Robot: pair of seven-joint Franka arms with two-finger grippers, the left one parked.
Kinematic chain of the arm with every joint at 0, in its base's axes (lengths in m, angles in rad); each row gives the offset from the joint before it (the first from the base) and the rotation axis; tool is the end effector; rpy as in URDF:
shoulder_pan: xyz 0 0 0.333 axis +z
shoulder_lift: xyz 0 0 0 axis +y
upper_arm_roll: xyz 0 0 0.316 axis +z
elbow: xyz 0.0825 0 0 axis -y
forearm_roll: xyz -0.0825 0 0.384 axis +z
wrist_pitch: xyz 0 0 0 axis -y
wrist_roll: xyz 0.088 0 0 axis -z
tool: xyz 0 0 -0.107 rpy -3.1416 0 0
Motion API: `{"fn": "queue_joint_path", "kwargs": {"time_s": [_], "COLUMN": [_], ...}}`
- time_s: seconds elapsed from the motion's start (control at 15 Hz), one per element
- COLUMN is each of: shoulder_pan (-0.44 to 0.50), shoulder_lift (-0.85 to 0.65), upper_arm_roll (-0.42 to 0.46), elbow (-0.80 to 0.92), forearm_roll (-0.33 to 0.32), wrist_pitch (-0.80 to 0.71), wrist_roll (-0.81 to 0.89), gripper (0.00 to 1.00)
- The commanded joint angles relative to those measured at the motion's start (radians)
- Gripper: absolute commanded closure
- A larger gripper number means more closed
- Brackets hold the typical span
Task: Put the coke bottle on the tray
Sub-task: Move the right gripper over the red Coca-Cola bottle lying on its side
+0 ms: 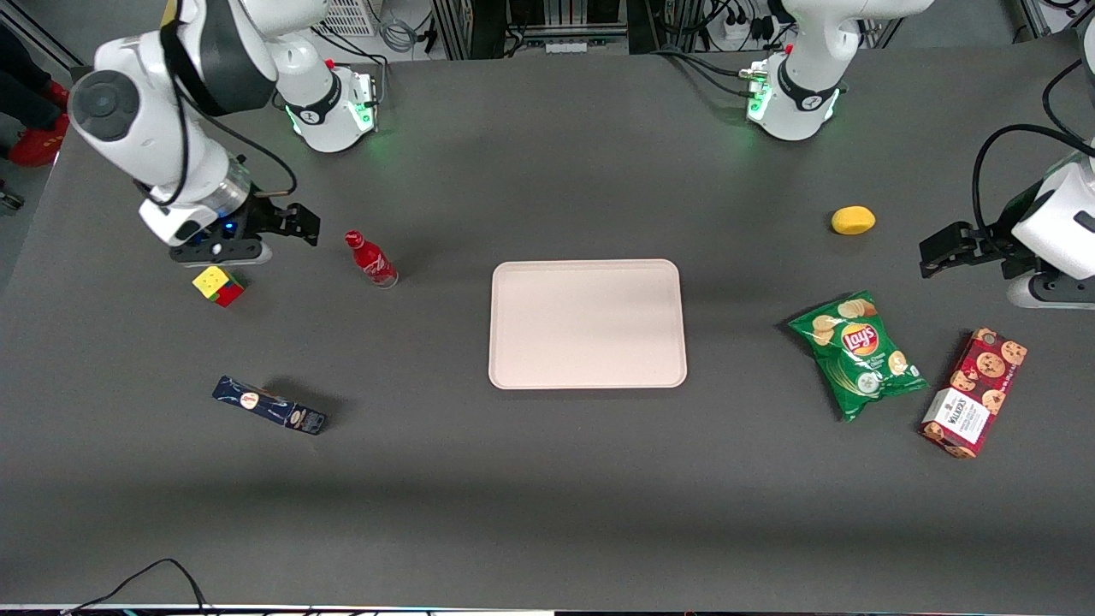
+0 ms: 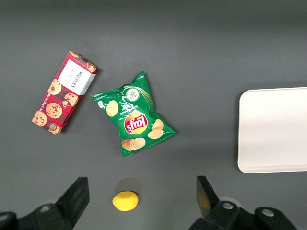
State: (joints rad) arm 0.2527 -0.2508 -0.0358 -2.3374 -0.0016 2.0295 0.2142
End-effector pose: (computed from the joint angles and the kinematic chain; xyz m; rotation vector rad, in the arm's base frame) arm 0.4474 0.0981 0.4300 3.1353 0.0076 -0.0902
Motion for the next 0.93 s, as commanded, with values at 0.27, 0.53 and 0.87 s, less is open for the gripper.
{"fn": "queue_joint_path", "kwargs": {"time_s": [0.27, 0.53, 0.87], "shoulder_pan": [0.0, 0.0, 0.0], "shoulder_lift": [-0.1, -0.094, -0.055], "upper_arm_roll": [0.129, 0.139, 0.143], "elbow": [-0.29, -0.306, -0.312], "forearm_roll": [0.069, 0.071, 0.071], "wrist_pitch": [0.261, 0.285, 0.349], "wrist_roll": [0.119, 0.117, 0.117], "gripper": [0.0, 0.0, 0.0]}}
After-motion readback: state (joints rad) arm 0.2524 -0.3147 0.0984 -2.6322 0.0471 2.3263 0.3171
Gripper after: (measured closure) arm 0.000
